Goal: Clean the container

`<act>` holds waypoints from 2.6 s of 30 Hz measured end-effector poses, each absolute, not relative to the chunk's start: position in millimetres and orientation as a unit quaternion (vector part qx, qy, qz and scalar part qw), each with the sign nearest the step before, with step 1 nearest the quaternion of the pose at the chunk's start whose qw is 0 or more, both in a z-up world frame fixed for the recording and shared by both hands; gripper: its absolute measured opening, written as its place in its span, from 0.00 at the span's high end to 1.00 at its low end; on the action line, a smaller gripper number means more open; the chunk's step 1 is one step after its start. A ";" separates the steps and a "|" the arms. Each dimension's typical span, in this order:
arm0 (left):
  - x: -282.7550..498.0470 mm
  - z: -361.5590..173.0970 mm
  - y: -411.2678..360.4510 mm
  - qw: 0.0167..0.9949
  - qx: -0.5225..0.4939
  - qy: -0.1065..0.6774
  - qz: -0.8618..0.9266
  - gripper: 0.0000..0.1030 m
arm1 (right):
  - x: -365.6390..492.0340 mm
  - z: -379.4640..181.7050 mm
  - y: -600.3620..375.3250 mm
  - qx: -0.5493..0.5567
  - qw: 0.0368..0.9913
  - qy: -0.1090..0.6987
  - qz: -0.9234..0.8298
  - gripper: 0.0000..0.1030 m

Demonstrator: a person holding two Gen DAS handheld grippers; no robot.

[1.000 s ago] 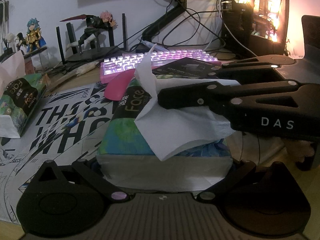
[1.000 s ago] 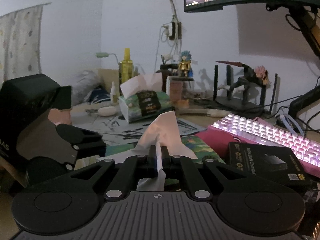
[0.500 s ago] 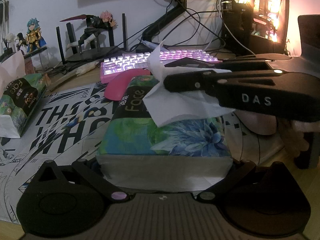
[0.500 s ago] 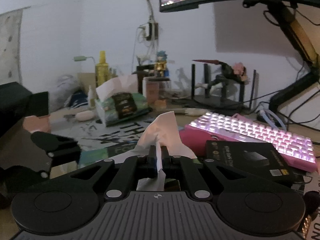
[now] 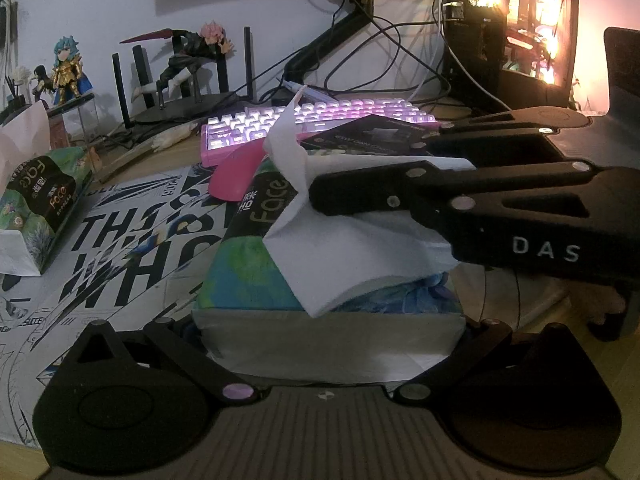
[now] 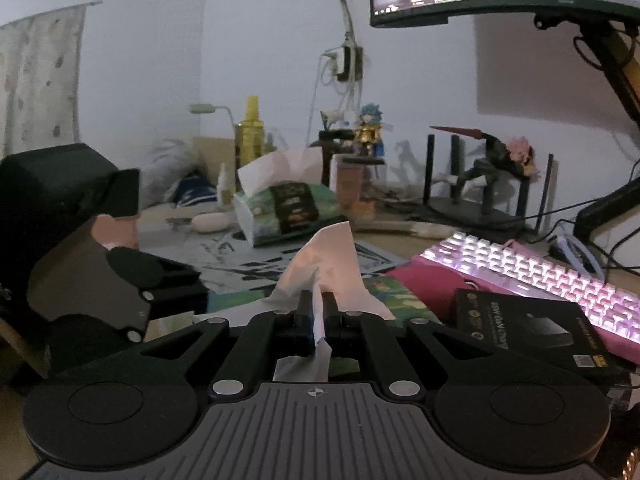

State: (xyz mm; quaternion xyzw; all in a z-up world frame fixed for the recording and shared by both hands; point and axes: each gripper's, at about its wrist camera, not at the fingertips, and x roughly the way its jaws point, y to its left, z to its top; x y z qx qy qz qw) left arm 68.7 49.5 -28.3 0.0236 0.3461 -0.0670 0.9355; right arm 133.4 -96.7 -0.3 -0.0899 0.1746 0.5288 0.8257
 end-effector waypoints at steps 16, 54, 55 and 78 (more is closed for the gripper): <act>68.7 -28.2 49.7 0.936 0.024 0.346 -0.067 0.00 | 142.5 -1.1 -100.9 -0.083 0.850 0.180 0.488 0.95; 68.7 -28.3 49.6 0.936 0.024 0.346 -0.067 0.00 | 137.1 1.2 -100.6 -0.082 0.860 0.181 0.469 0.95; 68.7 -28.3 49.6 0.936 0.024 0.346 -0.067 0.00 | 138.9 -0.2 -100.7 -0.083 0.859 0.181 0.471 0.95; 68.6 -28.4 49.5 0.936 0.023 0.346 -0.067 0.00 | 136.6 -0.5 -98.9 -0.094 0.831 0.176 0.520 0.95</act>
